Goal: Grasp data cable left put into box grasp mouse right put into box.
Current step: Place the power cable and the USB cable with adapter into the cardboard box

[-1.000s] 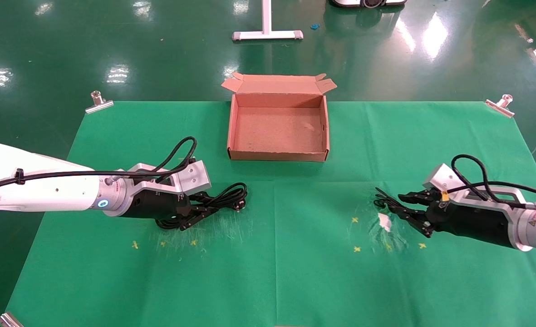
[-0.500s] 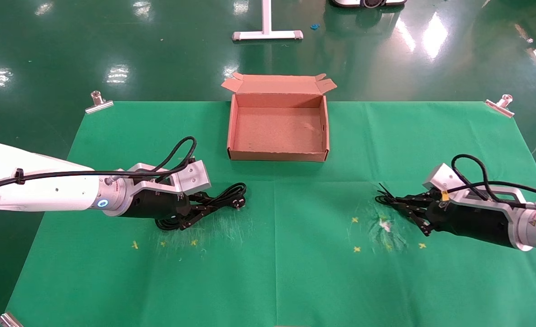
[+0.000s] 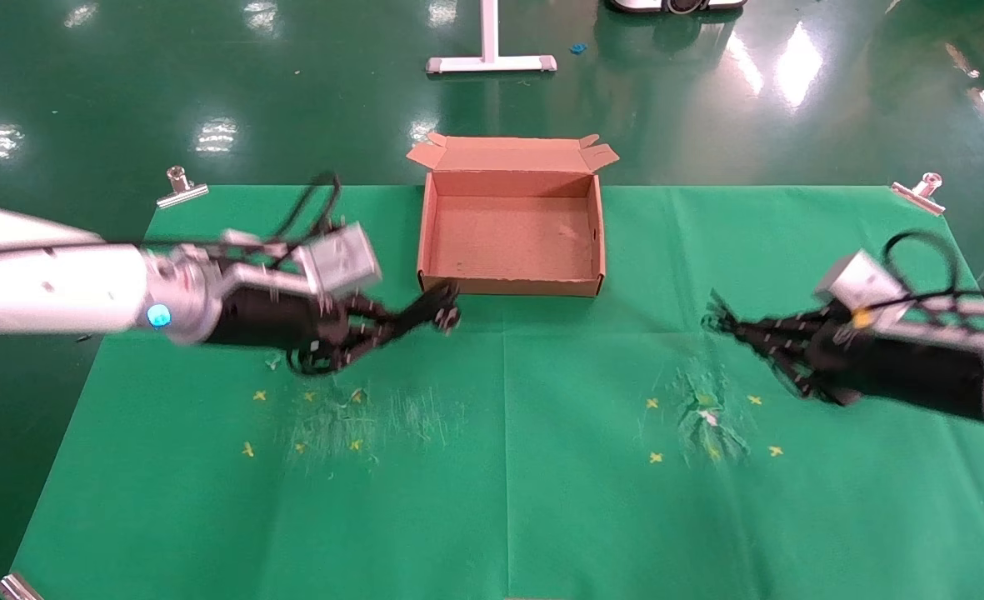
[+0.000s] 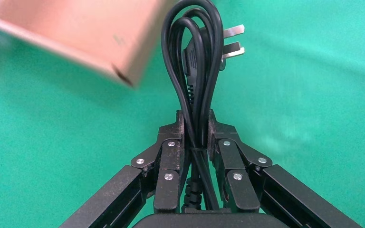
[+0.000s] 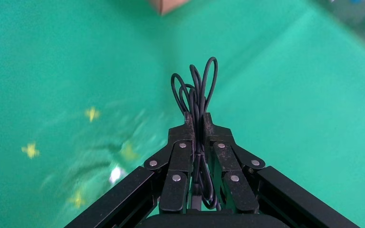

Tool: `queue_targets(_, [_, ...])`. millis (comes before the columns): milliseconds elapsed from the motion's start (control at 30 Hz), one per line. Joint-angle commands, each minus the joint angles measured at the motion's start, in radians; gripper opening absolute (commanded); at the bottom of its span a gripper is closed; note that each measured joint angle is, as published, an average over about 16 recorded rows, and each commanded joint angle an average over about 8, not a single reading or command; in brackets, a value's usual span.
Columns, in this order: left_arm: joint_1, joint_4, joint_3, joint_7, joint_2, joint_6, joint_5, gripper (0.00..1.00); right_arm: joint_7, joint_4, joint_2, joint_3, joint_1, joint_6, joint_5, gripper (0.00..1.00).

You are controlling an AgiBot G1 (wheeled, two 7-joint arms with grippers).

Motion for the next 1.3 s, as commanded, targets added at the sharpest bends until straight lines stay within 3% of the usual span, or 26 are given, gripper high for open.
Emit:
queue_targets(33, [-0.023, -0.017, -0.014, -0.015, -0.006, 0.016, -0.023, 0.0, 0.008, 0.022, 0.019, 0.015, 0.005, -0.008, 0.022, 0.0])
queue_targets(200, [-0.078, 0.063, -0.019, 0.074, 0.077, -0.041, -0.026, 0.0, 0.016, 0.075, 0.056, 0.057, 0.018, 0.001, 0.065, 0.0])
queue_targets(500, [-0.132, 0.4, 0.043, 0.378, 0.312, -0.275, 0.019, 0.0, 0.024, 0.182, 0.17, 0.144, -0.001, -0.003, 0.162, 0.0])
queue_targets(633, [-0.125, 0.453, 0.104, 0.475, 0.339, -0.373, -0.017, 0.0, 0.025, 0.218, 0.227, 0.183, -0.041, -0.003, 0.207, 0.0])
queue_targets(833, [-0.119, 0.457, 0.202, 0.509, 0.342, -0.457, -0.129, 0.11, 0.013, 0.243, 0.285, 0.229, -0.104, 0.01, 0.256, 0.0])
queue_targets(900, [-0.122, 0.454, 0.231, 0.51, 0.342, -0.466, -0.171, 0.24, 0.009, 0.248, 0.292, 0.238, -0.12, 0.017, 0.264, 0.0])
queue_targets(1133, [-0.138, 0.46, 0.336, 0.506, 0.341, -0.489, -0.28, 0.96, 0.01, 0.277, 0.288, 0.247, -0.141, 0.038, 0.276, 0.0])
queue_targets(1167, [-0.142, 0.462, 0.35, 0.505, 0.341, -0.493, -0.29, 1.0, 0.011, 0.281, 0.286, 0.248, -0.14, 0.04, 0.276, 0.0])
queue_targets(1300, [-0.153, 0.466, 0.4, 0.502, 0.34, -0.511, -0.334, 1.0, 0.017, 0.295, 0.279, 0.25, -0.129, 0.043, 0.283, 0.0])
